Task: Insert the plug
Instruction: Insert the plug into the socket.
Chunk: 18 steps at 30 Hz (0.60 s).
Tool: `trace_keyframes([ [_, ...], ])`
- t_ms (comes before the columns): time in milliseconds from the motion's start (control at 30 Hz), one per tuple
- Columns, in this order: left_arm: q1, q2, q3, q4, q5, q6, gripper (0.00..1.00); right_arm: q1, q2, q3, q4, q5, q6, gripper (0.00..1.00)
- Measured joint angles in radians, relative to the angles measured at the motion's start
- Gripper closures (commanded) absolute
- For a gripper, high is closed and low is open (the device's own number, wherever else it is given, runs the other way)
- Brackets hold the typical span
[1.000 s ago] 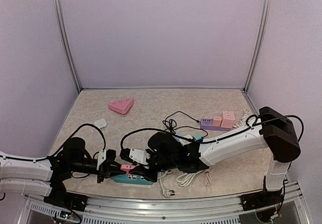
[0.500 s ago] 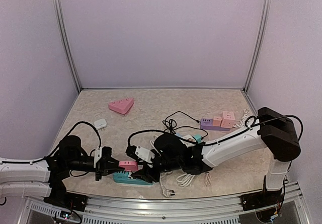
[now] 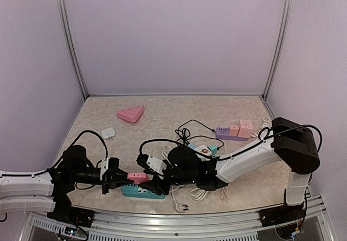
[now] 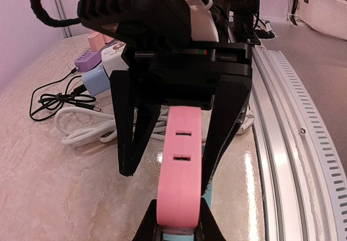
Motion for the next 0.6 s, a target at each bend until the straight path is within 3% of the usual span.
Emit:
trace_keyframes([
  [600, 0.003, -0.001, 0.001, -0.018, 0.005, -0.005, 1.00, 0.002, 0.013, -0.021, 0.003, 0.006, -0.016, 0.39],
])
